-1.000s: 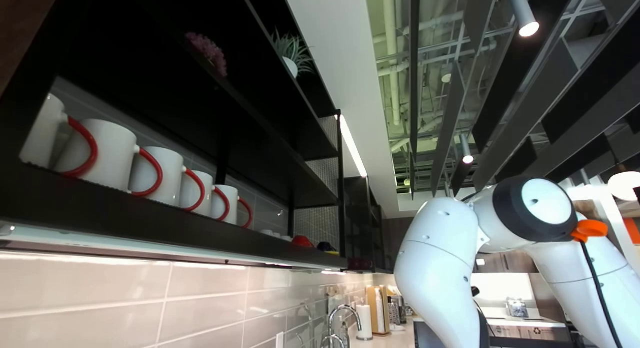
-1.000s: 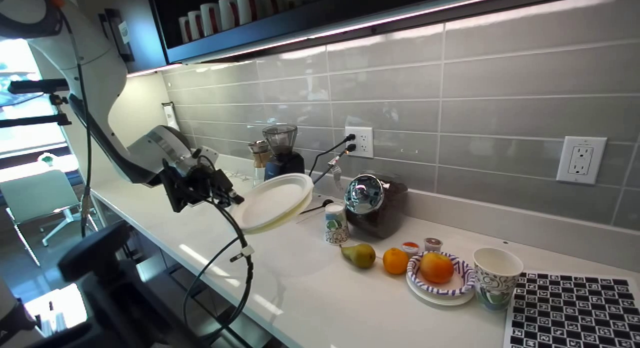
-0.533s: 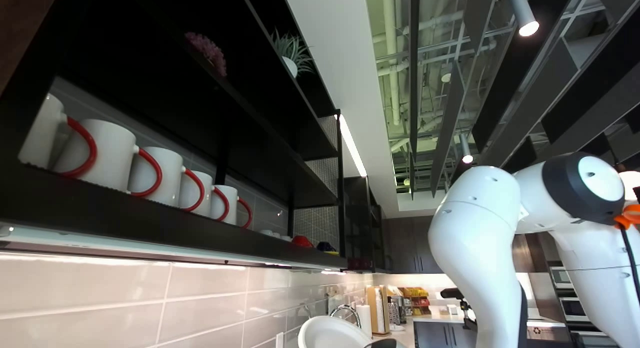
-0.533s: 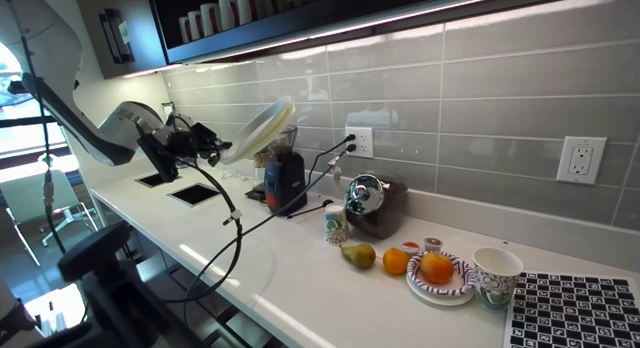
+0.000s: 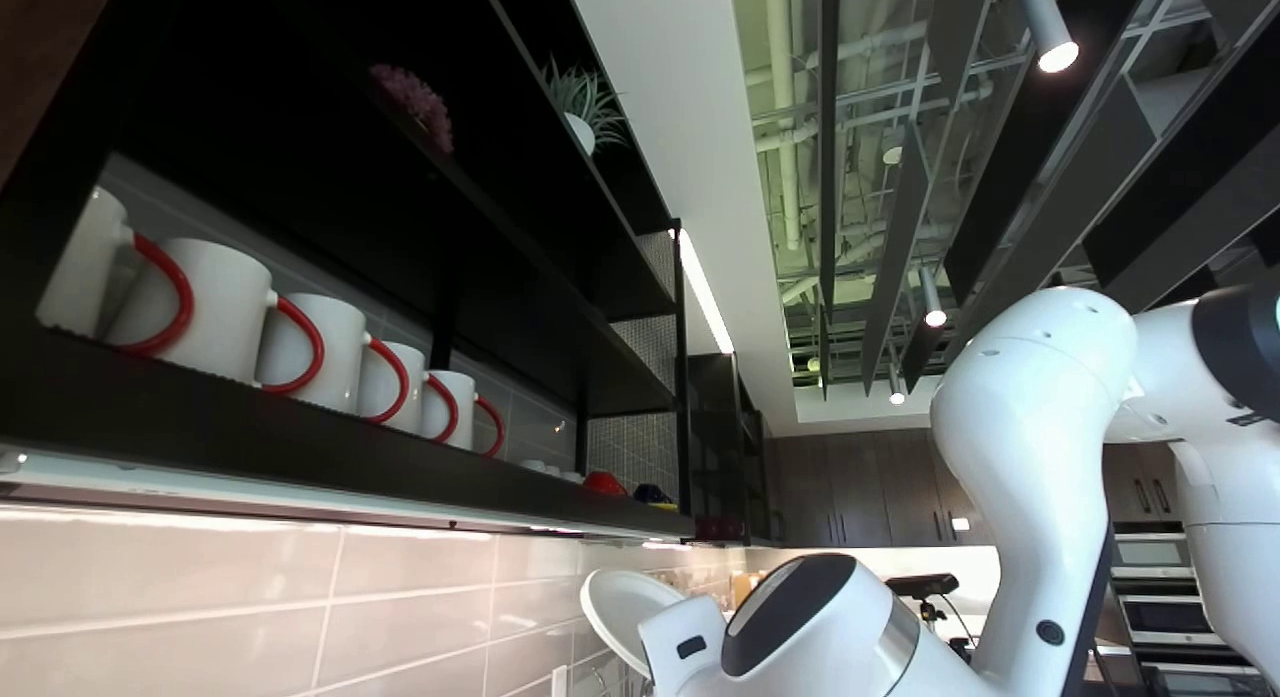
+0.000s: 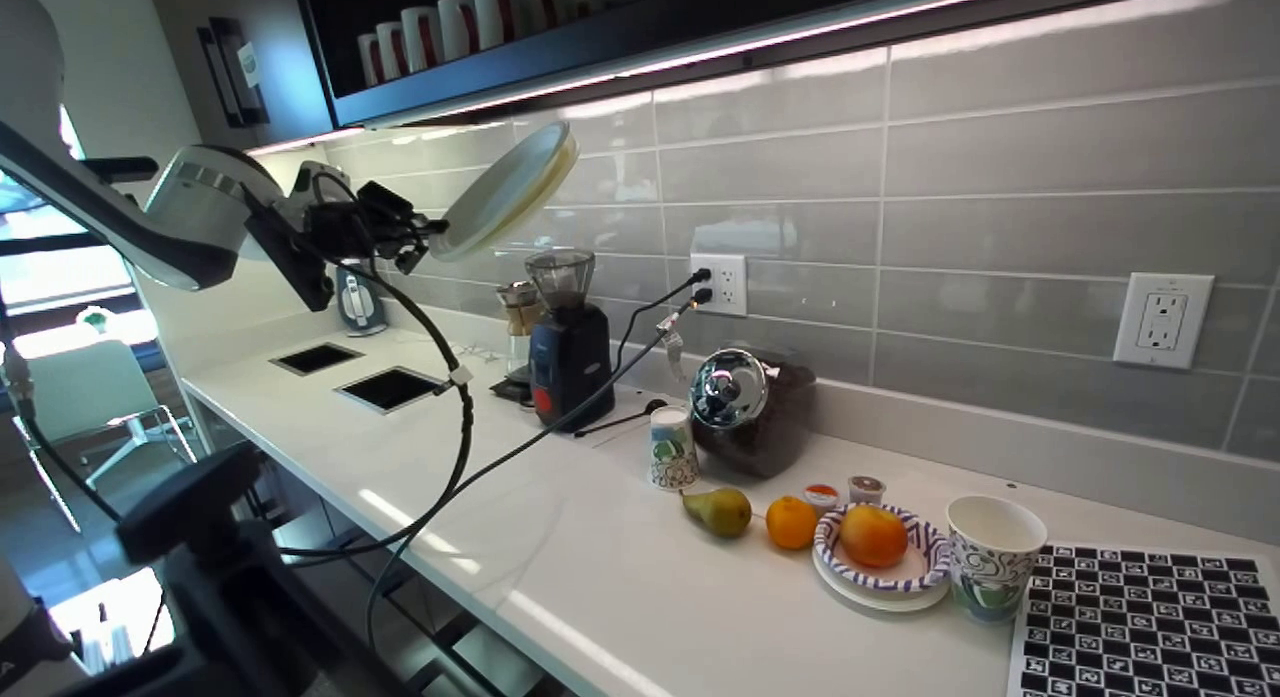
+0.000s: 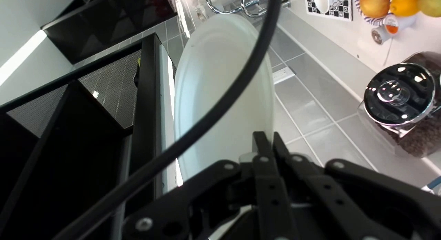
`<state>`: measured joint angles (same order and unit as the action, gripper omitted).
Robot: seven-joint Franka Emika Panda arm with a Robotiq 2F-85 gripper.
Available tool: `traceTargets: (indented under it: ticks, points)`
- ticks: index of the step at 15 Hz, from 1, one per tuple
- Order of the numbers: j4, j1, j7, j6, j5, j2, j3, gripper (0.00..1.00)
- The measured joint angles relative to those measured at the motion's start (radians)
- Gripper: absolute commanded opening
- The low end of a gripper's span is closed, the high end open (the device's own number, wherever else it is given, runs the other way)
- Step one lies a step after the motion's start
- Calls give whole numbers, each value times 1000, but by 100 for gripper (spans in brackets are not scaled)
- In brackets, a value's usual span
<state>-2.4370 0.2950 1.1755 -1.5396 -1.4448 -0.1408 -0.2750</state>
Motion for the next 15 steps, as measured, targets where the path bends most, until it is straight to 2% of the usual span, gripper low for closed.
traceTargets:
  ticks: [1, 6, 15]
  points:
    - [-3, 0, 0, -1, 0, -1, 0, 1]
    - [-1, 2, 3, 7, 1, -11, -2, 1]
    - [41, 10, -10, 114, 30, -146, -5, 1]
